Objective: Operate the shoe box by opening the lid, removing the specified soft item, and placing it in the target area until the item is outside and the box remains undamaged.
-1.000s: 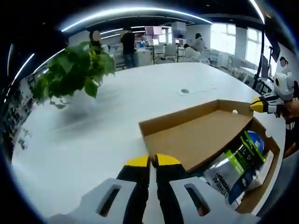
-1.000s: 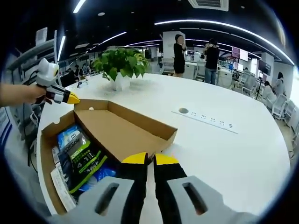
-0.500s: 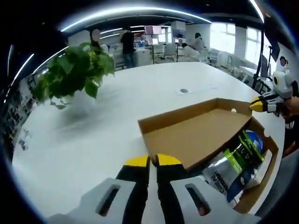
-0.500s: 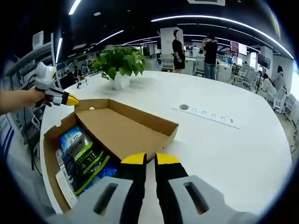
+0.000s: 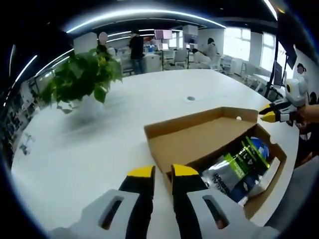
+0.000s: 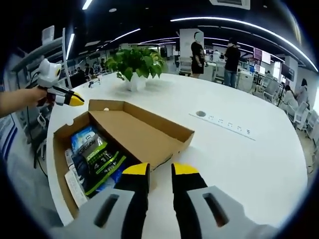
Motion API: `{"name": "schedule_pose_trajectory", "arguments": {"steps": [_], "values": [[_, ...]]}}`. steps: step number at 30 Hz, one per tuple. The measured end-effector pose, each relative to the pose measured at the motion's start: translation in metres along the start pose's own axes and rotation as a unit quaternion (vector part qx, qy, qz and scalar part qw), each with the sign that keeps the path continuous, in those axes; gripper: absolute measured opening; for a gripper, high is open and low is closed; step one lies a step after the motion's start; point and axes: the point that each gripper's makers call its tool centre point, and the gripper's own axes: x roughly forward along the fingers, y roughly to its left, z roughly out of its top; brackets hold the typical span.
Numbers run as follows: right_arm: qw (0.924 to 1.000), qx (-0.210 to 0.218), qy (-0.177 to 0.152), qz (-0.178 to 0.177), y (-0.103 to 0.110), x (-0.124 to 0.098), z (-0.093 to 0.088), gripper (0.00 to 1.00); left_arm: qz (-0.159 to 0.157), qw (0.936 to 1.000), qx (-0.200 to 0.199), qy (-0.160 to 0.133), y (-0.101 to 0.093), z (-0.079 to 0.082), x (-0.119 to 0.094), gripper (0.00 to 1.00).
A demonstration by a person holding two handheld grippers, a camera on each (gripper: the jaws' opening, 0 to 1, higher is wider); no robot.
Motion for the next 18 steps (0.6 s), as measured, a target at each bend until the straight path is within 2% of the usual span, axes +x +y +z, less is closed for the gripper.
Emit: {"name": "schedule_pose_trajectory", "arguments": {"steps": [8,18], "values": [[0.9997,-0.016,0.000,0.018,0.012,-0.011,-0.002,0.21,-0.009,0.9999,0.002,0.011,-0.017,-0.014,-0.009,0.14],[0.9991,-0.023,0.000,0.035,0.027,-0.022,-0.006,0.28,-0.052,0.9973,0.017,0.048,-0.052,-0.039,-0.012,0.22]]}}
